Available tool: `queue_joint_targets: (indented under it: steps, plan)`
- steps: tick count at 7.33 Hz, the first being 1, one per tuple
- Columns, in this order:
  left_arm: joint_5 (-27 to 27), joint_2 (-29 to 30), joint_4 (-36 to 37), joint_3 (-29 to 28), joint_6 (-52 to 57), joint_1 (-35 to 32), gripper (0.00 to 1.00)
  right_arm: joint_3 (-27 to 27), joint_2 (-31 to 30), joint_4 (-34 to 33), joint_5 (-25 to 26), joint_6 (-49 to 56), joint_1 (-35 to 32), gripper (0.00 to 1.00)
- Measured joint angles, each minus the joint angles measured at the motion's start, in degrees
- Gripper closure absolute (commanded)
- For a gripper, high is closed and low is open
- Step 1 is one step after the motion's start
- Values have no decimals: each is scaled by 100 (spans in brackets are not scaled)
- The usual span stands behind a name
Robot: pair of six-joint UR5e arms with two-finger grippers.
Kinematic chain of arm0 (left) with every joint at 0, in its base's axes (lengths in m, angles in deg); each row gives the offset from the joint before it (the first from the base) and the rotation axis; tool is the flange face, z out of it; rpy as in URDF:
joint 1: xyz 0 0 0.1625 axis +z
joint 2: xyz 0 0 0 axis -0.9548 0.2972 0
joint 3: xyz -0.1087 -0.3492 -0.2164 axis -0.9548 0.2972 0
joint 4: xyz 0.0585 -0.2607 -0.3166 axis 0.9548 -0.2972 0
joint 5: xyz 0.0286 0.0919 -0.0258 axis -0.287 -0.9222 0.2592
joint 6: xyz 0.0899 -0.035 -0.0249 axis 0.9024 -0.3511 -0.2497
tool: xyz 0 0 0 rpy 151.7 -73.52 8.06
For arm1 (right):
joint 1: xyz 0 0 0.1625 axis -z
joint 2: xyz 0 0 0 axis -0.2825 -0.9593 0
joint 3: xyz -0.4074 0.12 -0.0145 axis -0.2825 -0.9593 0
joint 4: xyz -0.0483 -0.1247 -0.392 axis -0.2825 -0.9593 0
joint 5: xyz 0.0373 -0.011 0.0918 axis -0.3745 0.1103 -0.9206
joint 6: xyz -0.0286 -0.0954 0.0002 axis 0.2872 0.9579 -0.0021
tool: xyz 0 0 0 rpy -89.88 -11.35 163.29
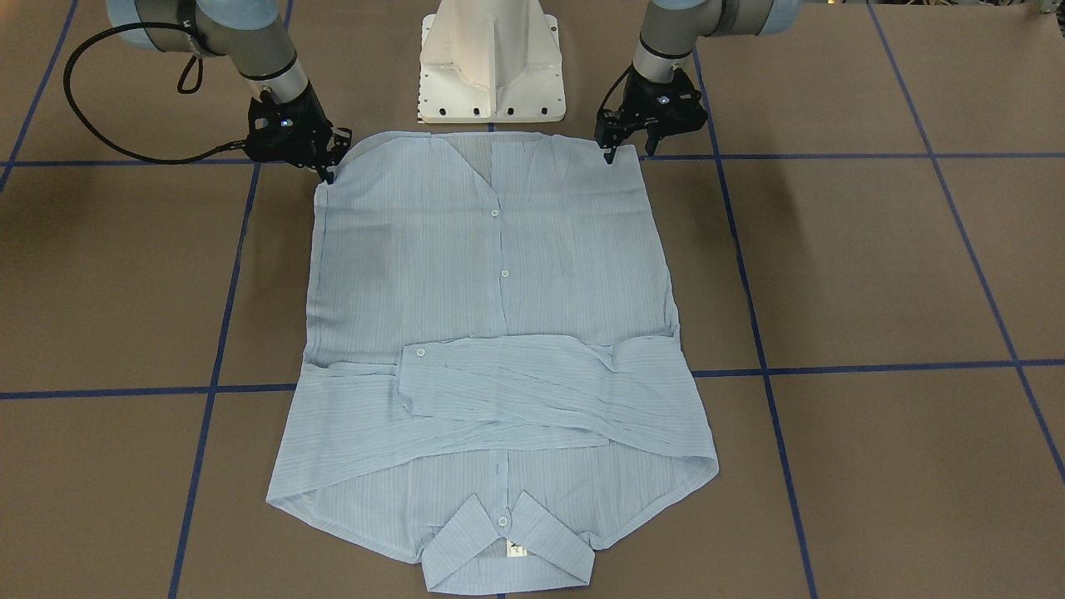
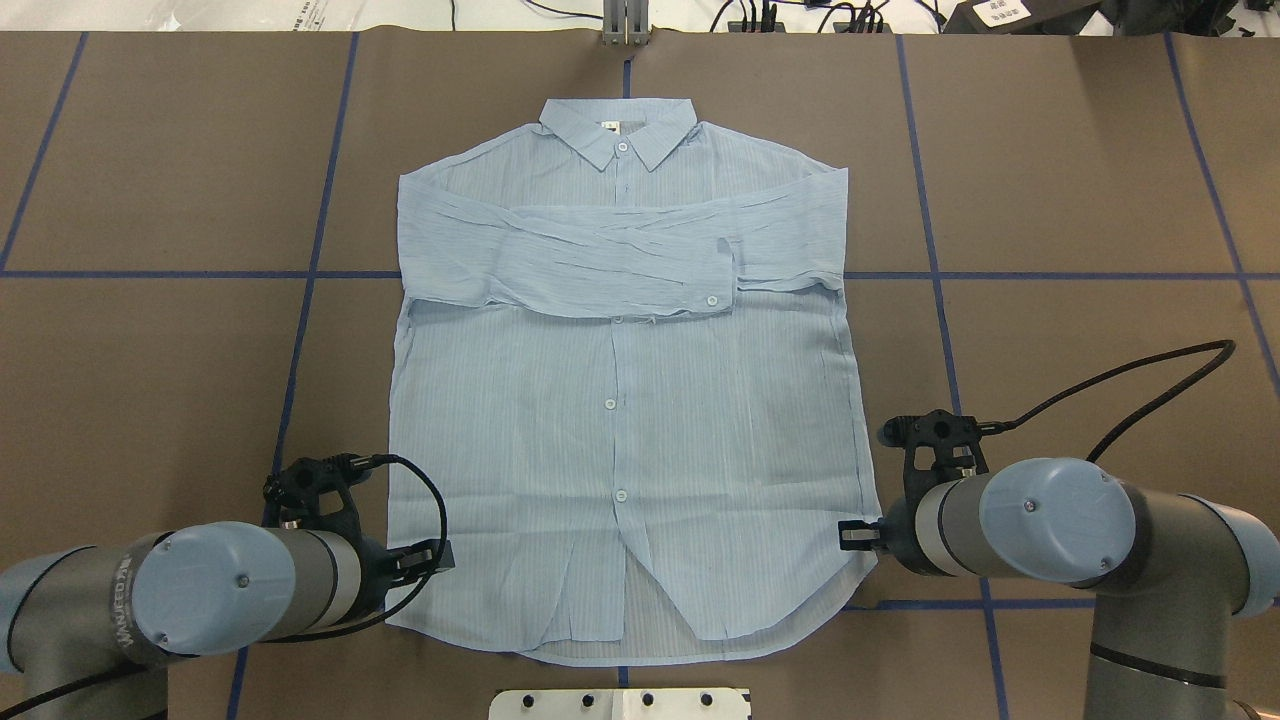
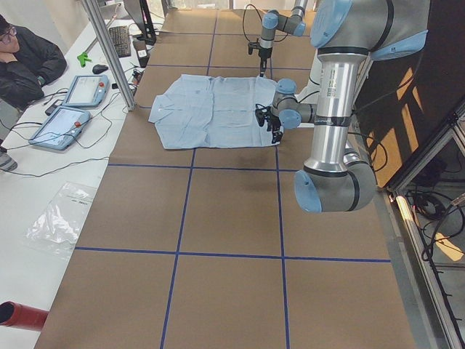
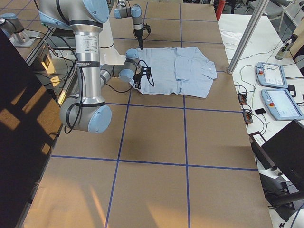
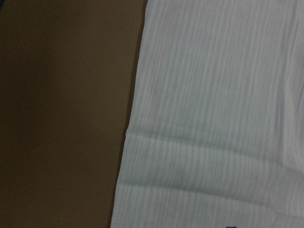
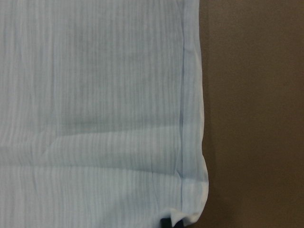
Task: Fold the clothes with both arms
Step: 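Grasp the hem corners nearest the robot with both grippers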
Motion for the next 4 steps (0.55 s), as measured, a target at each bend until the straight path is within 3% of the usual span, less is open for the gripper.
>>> queue_joint_targets:
  steps: [4]
  plan:
    - [-11,-9,92,-23,-40,76,36,-5,75,4,-61,8,15,100]
